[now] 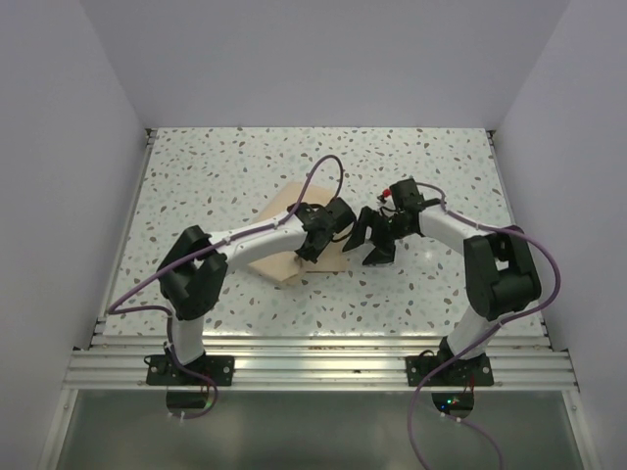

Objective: Prepare the surgical pack

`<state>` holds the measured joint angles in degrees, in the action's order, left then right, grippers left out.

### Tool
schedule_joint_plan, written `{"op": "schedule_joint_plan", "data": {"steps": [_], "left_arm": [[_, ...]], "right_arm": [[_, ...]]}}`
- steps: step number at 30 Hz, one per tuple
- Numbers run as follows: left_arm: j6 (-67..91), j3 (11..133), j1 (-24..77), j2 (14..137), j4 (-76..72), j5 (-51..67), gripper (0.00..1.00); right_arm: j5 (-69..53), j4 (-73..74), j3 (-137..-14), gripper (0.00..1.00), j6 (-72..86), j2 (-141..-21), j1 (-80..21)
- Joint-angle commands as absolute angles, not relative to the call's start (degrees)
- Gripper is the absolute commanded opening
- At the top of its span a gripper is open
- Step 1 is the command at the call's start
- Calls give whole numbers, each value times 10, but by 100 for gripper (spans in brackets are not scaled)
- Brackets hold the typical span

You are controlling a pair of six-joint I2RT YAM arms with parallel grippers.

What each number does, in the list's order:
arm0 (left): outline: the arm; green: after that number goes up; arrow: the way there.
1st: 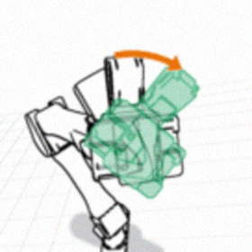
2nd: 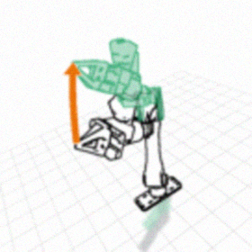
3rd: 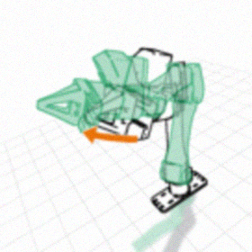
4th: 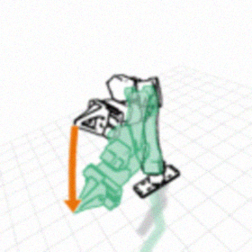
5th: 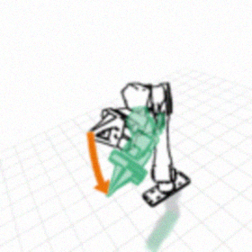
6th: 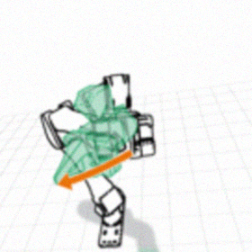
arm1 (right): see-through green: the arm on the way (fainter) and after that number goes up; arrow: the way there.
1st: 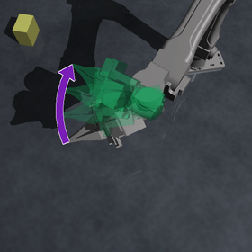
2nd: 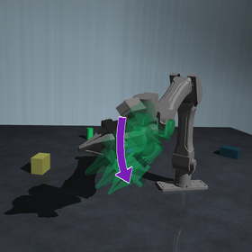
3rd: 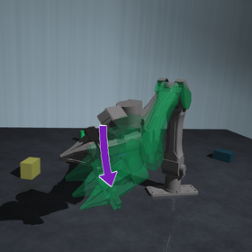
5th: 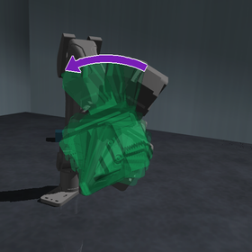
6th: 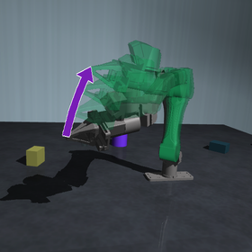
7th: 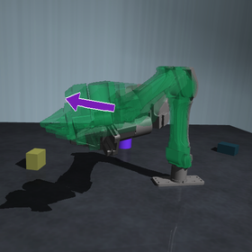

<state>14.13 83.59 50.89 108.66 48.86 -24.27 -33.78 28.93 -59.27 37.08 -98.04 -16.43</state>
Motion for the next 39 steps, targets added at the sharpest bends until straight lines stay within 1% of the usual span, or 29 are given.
{"op": "schedule_joint_plan", "data": {"steps": [1,3,6,7,9,10,13,15,17,18,20,21,27,29,33,39], "left_arm": [[128,870,497,1085,499,-264,0],[130,879,497,1080,505,-253,0],[129,893,497,1074,512,-236,0],[128,896,497,1071,512,-231,0],[127,899,497,1064,510,-225,0],[125,899,497,1062,509,-223,0],[117,897,497,1062,509,-222,0],[114,891,497,1061,506,-221,0],[113,882,497,1055,502,-216,0],[113,880,497,1052,497,-215,0],[112,880,497,1047,495,-210,0],[111,883,497,1046,495,-207,0],[102,893,497,1030,484,-191,0],[99,897,497,1034,488,-189,0],[98,903,497,1032,485,-178,0],[98,904,498,1032,485,-168,0]], "right_arm": [[-380,225,-606,76,433,-969,-171],[-384,178,-590,74,479,-972,-173],[-385,125,-578,65,533,-990,-180],[-387,86,-569,60,564,-997,-182],[-382,60,-566,53,585,-1006,-190],[-381,48,-569,44,598,-1018,-192],[-381,26,-573,32,618,-1035,-206],[-376,18,-575,30,623,-1041,-212],[-374,8,-578,25,632,-1047,-216],[-375,2,-578,20,638,-1056,-222],[-372,-29,-584,16,656,-1066,-235],[-370,-39,-586,12,661,-1075,-241],[-361,-68,-624,5,685,-1100,-273],[-358,-86,-623,1,692,-1094,-277],[-345,-91,-614,1,686,-1069,-276],[-359,-107,-606,1,695,-1056,-277]]}}
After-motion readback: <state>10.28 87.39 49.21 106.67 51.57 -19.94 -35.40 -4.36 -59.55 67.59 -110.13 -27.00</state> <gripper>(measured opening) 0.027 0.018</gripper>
